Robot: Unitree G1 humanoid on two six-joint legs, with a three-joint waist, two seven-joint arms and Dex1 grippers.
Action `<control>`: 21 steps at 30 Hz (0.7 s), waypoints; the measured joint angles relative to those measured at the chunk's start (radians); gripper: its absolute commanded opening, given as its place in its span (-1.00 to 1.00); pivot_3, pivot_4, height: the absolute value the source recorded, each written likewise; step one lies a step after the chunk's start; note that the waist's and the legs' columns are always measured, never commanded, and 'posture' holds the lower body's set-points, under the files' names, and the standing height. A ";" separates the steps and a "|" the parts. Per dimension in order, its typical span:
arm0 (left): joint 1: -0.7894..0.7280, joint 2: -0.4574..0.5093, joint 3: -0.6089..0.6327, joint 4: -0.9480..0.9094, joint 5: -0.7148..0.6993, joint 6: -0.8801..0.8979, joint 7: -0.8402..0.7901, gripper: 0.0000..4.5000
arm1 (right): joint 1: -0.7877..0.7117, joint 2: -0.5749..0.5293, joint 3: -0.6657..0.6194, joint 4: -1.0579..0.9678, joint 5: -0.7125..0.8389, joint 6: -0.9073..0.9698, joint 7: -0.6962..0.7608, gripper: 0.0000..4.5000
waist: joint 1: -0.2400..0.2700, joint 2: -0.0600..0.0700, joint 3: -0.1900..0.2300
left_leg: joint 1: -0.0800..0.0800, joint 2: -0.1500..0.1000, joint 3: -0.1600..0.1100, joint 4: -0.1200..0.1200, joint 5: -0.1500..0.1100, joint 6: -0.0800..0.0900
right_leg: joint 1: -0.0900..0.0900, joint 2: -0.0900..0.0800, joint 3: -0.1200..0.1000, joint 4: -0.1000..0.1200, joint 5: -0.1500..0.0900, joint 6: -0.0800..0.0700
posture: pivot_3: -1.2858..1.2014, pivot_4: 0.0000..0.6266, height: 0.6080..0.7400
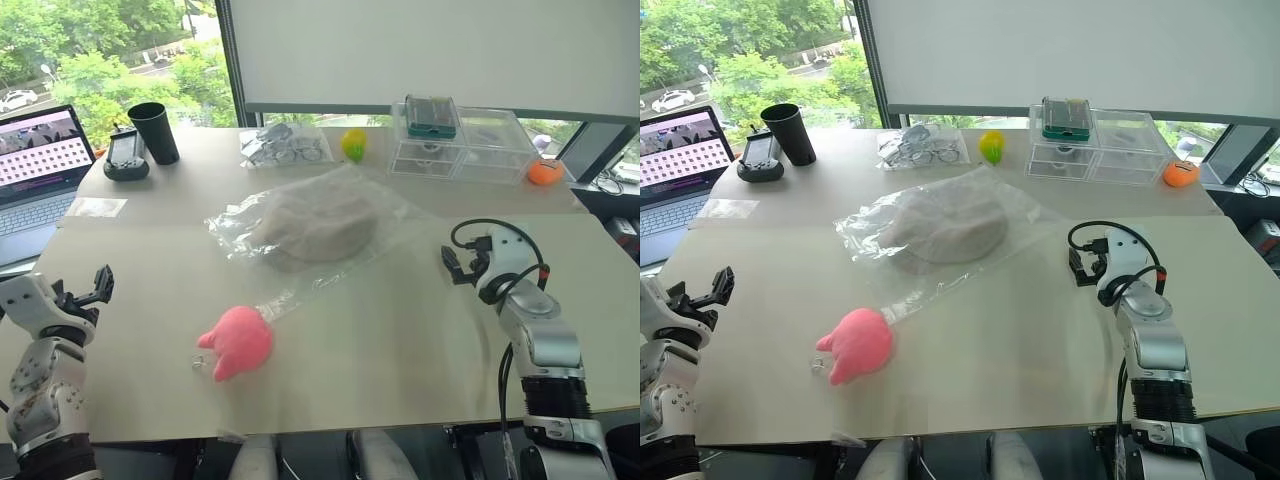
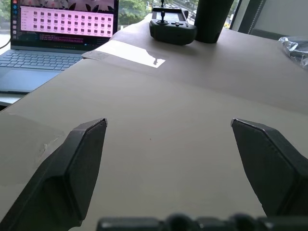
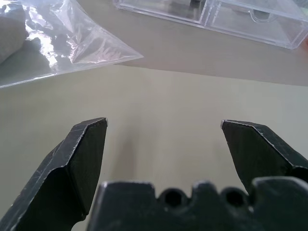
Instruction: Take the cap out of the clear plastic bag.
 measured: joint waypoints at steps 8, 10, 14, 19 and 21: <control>0.013 0.028 -0.118 -0.085 -0.006 0.015 -0.144 0.98 | -0.036 -0.049 -0.020 -0.050 0.096 0.067 0.130 1.00 | 0.002 0.000 0.000 | -0.001 0.000 0.000 0.000 0.000 0.000 | 0.000 0.000 0.000 0.000 0.001 -0.001 | 0.03 -0.52 1.00; 0.035 0.094 -0.140 -0.154 -0.030 0.053 -0.222 0.98 | -0.047 -0.112 -0.015 -0.136 0.194 0.143 0.258 1.00 | -0.003 0.000 0.000 | -0.001 0.001 0.000 -0.001 0.000 0.000 | -0.001 0.000 0.000 0.000 0.000 -0.001 | 0.03 -0.52 1.00; 0.118 0.274 -0.134 -0.325 -0.143 0.186 -0.413 0.98 | -0.083 -0.332 0.021 -0.363 0.453 0.297 0.627 1.00 | -0.009 0.000 0.002 | 0.001 0.001 0.000 -0.004 -0.001 0.001 | -0.001 0.000 -0.001 -0.001 -0.003 -0.002 | 0.03 -0.52 1.00; 0.153 0.385 -0.134 -0.419 -0.293 0.343 -0.564 0.98 | -0.108 -0.386 0.139 -0.481 0.574 0.349 0.834 1.00 | -0.004 -0.002 0.003 | 0.003 0.002 0.000 -0.004 0.000 0.001 | -0.001 0.000 -0.002 0.000 -0.006 -0.001 | 0.03 -0.52 1.00; 0.154 0.460 -0.147 -0.456 -0.328 0.390 -0.646 0.98 | -0.138 -0.381 0.205 -0.500 0.576 0.352 0.859 1.00 | -0.003 -0.003 0.003 | 0.002 0.002 0.000 -0.004 0.000 0.001 | -0.002 0.000 -0.002 0.000 -0.008 -0.007 | 0.03 -0.52 1.00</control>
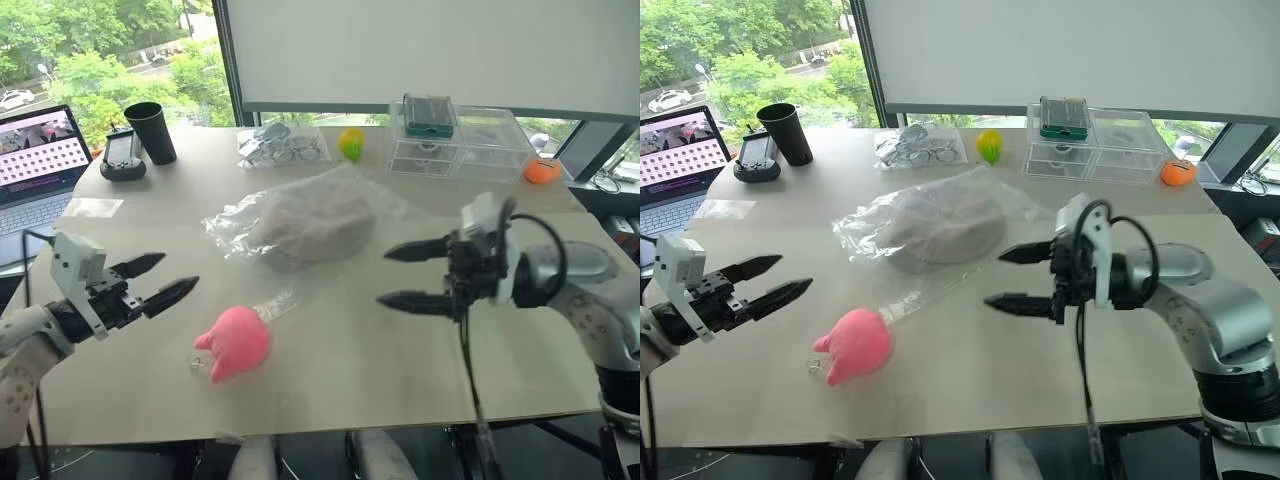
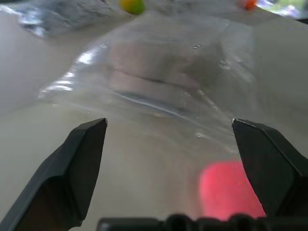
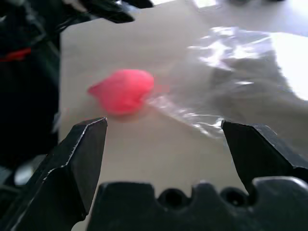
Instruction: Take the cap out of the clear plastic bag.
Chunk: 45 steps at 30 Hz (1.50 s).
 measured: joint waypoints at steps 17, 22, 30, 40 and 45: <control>0.031 0.018 -0.405 0.054 0.384 -0.253 -0.175 0.98 | -0.006 0.026 0.042 -0.052 -0.040 -0.003 -0.062 1.00 | 0.006 0.000 0.000 | -0.003 0.000 0.000 0.000 0.000 0.000 | -0.003 0.000 0.000 0.000 0.002 0.004 | 0.03 -0.52 1.00; -0.001 -0.013 -0.426 0.071 0.400 -0.277 -0.178 0.67 | 0.010 0.022 0.040 -0.060 -0.040 -0.003 -0.085 1.00 | 0.009 0.000 0.000 | -0.003 0.000 0.000 0.000 0.000 0.000 | -0.002 0.000 0.000 0.000 0.002 0.005 | 0.03 -0.52 1.00; -0.003 -0.025 -0.421 0.073 0.392 -0.277 -0.188 -0.64 | 0.027 0.022 0.040 -0.068 -0.047 -0.003 -0.108 1.00 | 0.009 0.000 0.000 | -0.002 0.000 0.000 0.000 0.000 0.000 | -0.002 0.000 0.000 0.001 0.002 0.005 | 0.03 -0.52 1.00; 0.038 -0.029 -0.335 -0.025 0.291 -0.149 -0.157 -0.97 | 0.030 0.022 0.041 -0.067 -0.075 -0.014 -0.112 1.00 | 0.007 -0.001 0.000 | -0.003 0.000 0.000 0.000 0.000 0.000 | -0.002 0.000 0.000 0.001 0.002 0.005 | 0.03 -0.52 1.00; 0.007 -0.006 -0.111 -0.007 0.188 -0.025 -0.095 -0.97 | 0.037 0.023 0.041 -0.058 -0.077 -0.016 -0.110 1.00 | 0.005 -0.002 0.001 | -0.002 0.000 0.000 0.000 0.000 0.000 | -0.002 0.000 0.000 0.002 0.002 0.005 | 0.03 -0.52 1.00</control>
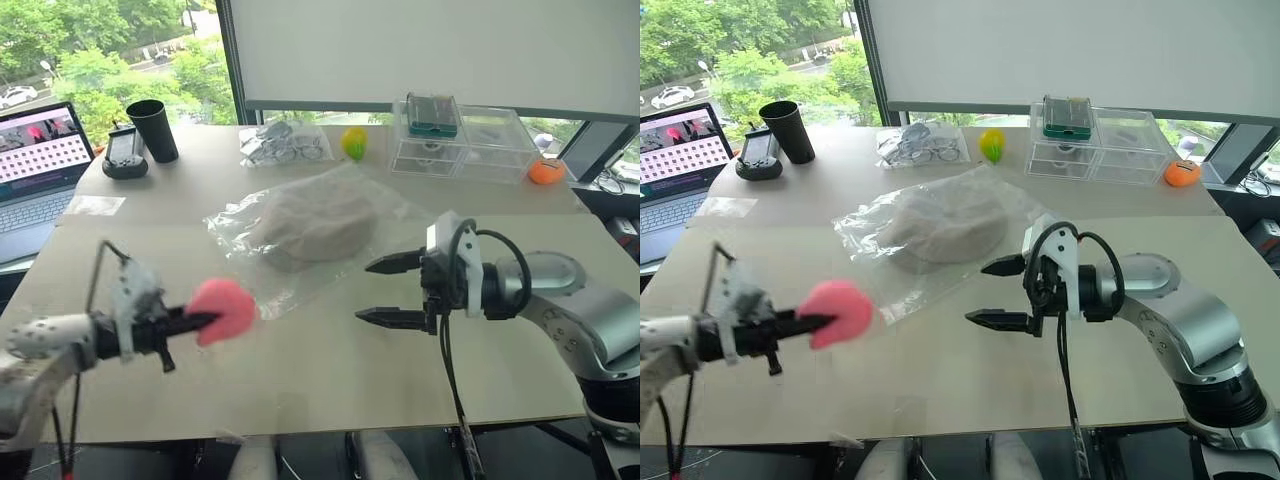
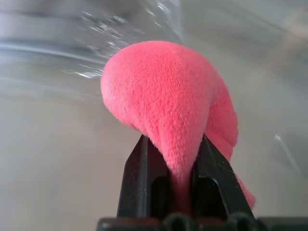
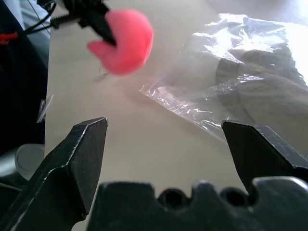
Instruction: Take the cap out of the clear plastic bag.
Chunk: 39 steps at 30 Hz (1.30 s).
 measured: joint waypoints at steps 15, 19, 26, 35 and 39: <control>-0.778 -0.176 -0.022 1.012 0.415 -0.305 0.683 -0.97 | 0.021 0.039 0.019 0.002 -0.001 0.004 -0.028 1.00 | 0.047 -0.007 0.000 | -0.002 -0.002 -0.002 0.007 0.000 0.000 | 0.004 -0.001 -0.003 -0.001 0.007 -0.002 | 0.03 -0.52 1.00; -0.969 -0.226 -0.050 1.387 0.489 -0.461 0.789 -0.97 | 0.027 0.040 0.021 0.006 -0.003 0.006 -0.048 1.00 | 0.039 -0.007 0.000 | -0.010 -0.003 -0.002 0.006 -0.001 0.000 | -0.001 -0.002 -0.003 -0.005 0.009 0.000 | 0.03 -0.52 1.00; -1.077 -0.266 -0.076 1.672 0.541 -0.548 0.847 -0.97 | 0.046 0.043 0.020 0.006 -0.003 0.008 -0.082 1.00 | 0.027 -0.008 0.001 | -0.010 -0.002 -0.002 0.006 -0.001 0.000 | -0.002 -0.001 -0.003 -0.002 0.009 0.000 | 0.03 -0.52 1.00; -1.105 -0.250 -0.057 1.708 0.556 -0.574 0.882 0.65 | 0.065 0.042 0.012 -0.002 -0.005 0.017 -0.114 1.00 | 0.027 -0.008 0.001 | -0.009 -0.002 -0.002 0.007 0.000 -0.001 | -0.002 -0.001 -0.003 0.001 0.009 0.000 | 0.03 -0.52 1.00; -1.110 -0.230 -0.056 1.708 0.558 -0.575 0.879 0.99 | 0.065 0.042 0.008 -0.002 -0.005 0.018 -0.117 1.00 | 0.027 -0.008 0.001 | -0.009 -0.002 -0.002 0.007 0.000 -0.001 | -0.002 -0.001 -0.003 0.001 0.009 0.000 | 0.03 -0.52 1.00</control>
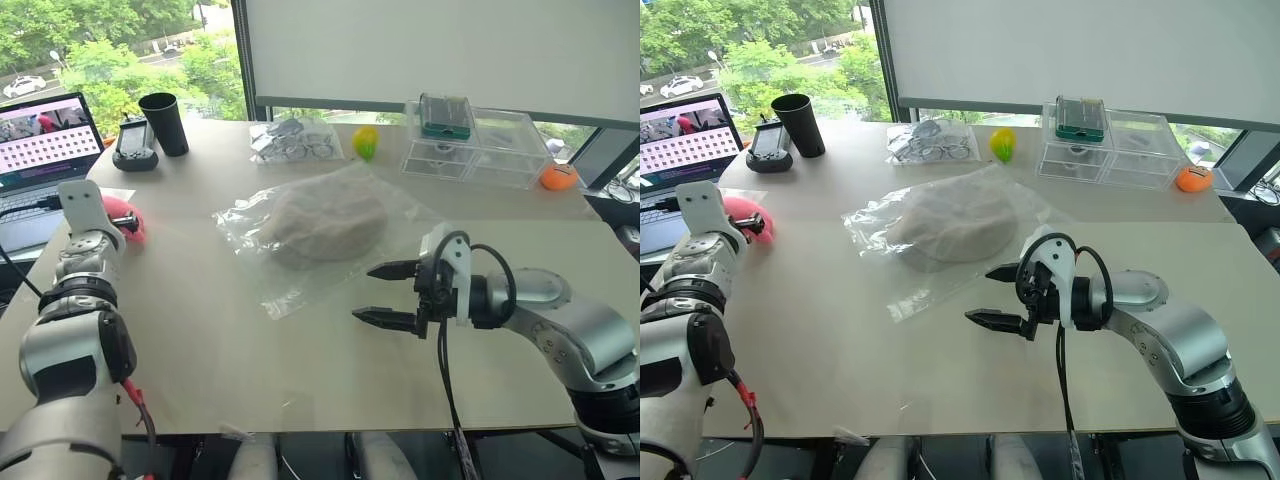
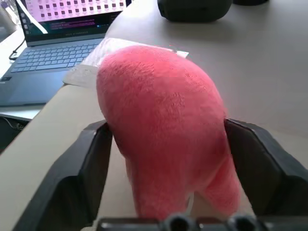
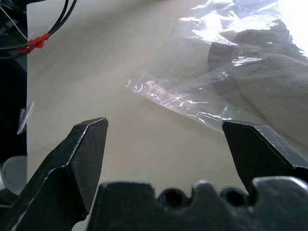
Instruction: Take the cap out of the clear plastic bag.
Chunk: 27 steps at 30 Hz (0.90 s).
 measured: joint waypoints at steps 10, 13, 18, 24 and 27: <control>0.000 0.008 0.007 0.000 -0.001 0.000 -0.051 0.99 | -0.009 0.000 0.017 0.008 -0.029 -0.004 0.006 1.00 | 0.000 0.000 0.000 | 0.000 0.000 0.000 0.000 0.000 0.000 | 0.000 0.000 0.000 0.000 0.000 0.000 | 0.03 -0.52 1.00; 0.002 0.014 0.013 -0.001 -0.004 0.001 -0.079 0.99 | -0.014 0.000 0.043 0.020 -0.064 -0.011 0.006 1.00 | -0.001 0.000 0.000 | 0.000 0.000 0.000 0.000 0.000 0.000 | 0.000 0.000 0.000 0.001 0.000 0.000 | 0.03 -0.52 1.00; 0.029 0.040 0.036 -0.024 -0.027 0.001 -0.118 0.99 | -0.022 0.000 0.046 0.033 -0.087 -0.018 0.009 1.00 | -0.001 0.000 0.000 | 0.000 0.000 0.000 0.000 0.000 0.000 | 0.000 0.000 0.000 0.001 0.000 0.000 | 0.03 -0.52 1.00; 0.062 0.060 0.061 -0.056 -0.048 -0.001 -0.118 0.99 | -0.022 0.006 0.045 0.033 -0.089 -0.018 0.018 1.00 | 0.001 0.000 0.000 | 0.000 0.000 0.000 0.001 0.000 0.000 | 0.000 0.000 0.000 0.001 0.000 0.000 | 0.03 -0.52 1.00; 0.091 0.080 0.074 -0.073 -0.062 -0.001 -0.119 0.99 | -0.025 0.019 0.045 0.042 -0.093 -0.020 0.018 1.00 | -0.001 0.000 0.000 | 0.000 0.000 0.000 0.001 0.000 0.000 | 0.000 0.000 0.000 0.001 0.000 0.000 | 0.03 -0.52 1.00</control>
